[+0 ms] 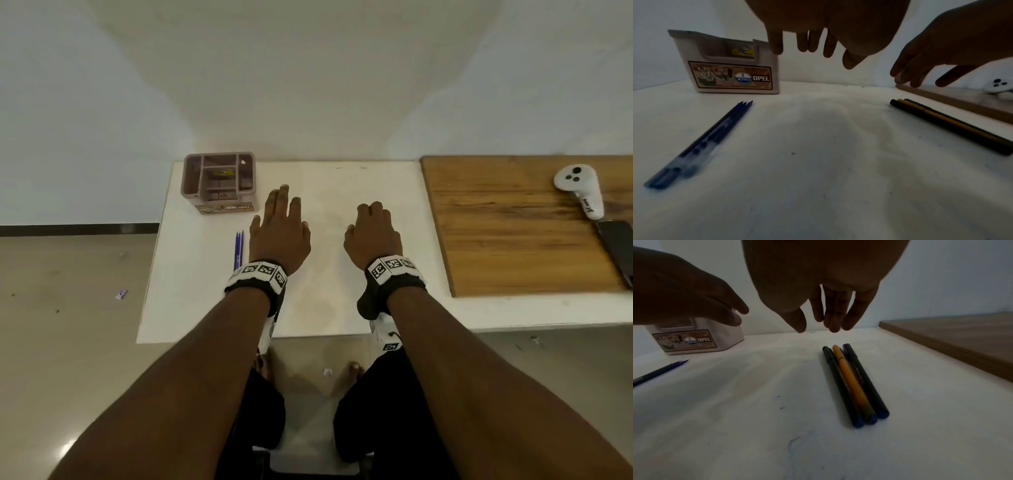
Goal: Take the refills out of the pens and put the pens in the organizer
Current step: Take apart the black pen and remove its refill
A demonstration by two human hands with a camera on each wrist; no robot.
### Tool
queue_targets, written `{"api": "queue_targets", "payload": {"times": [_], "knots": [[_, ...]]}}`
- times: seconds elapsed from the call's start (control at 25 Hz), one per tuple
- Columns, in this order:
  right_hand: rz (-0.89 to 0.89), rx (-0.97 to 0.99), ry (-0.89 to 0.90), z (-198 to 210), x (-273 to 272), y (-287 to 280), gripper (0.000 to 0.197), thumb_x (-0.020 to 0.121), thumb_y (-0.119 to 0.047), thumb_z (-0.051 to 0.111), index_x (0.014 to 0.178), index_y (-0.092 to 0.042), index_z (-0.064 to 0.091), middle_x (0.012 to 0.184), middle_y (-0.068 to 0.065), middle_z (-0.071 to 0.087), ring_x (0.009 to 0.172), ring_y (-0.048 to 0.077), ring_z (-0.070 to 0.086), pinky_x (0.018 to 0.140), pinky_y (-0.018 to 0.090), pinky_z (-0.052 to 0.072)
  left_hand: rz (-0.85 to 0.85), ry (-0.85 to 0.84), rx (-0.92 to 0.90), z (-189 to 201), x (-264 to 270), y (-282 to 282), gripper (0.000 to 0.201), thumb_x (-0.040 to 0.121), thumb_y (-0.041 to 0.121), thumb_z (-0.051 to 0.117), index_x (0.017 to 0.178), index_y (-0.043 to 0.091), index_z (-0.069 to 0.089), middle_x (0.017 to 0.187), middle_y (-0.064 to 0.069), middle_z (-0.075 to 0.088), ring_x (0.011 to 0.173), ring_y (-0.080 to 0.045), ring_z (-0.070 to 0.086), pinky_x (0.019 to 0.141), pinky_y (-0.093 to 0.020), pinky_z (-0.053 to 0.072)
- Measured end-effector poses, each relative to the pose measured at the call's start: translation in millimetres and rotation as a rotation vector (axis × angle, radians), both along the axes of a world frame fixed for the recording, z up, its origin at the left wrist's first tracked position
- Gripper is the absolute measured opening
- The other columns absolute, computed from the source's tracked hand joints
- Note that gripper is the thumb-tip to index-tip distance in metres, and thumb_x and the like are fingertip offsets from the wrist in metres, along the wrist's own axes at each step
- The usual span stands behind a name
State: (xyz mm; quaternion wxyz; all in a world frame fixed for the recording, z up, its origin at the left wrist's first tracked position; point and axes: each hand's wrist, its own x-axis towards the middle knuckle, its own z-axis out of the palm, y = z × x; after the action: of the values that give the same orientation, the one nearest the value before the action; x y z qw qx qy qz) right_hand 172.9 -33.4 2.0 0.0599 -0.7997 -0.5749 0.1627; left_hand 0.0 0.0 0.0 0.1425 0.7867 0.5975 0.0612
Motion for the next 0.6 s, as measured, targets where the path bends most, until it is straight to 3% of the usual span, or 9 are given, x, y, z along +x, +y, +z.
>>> {"api": "queue_targets", "payload": {"times": [0.36,0.6], "knots": [[-0.071,-0.017,-0.020,-13.0,7.0,-35.9,0.029,0.105,-0.017,0.047,0.130,-0.003,0.055,0.134,0.015,0.049,0.125,0.034,0.051,0.091,0.044,0.051,0.004,-0.017,-0.037,-11.5,-2.2,-30.3,0.053,0.101,0.031,0.043,0.151,0.014,0.038,0.168,-0.007,0.023,0.157,-0.026,0.017,0.111,-0.058,0.041],[-0.084,-0.030,-0.017,-29.9,9.3,-38.3,0.029,0.107,-0.020,0.049,0.125,-0.001,0.062,0.131,0.017,0.054,0.122,0.034,0.055,0.094,0.046,0.052,0.021,-0.121,-0.120,-27.5,0.1,-44.7,0.047,0.103,0.022,0.044,0.148,0.007,0.044,0.170,-0.010,0.015,0.154,-0.029,0.023,0.117,-0.043,0.034]]}}
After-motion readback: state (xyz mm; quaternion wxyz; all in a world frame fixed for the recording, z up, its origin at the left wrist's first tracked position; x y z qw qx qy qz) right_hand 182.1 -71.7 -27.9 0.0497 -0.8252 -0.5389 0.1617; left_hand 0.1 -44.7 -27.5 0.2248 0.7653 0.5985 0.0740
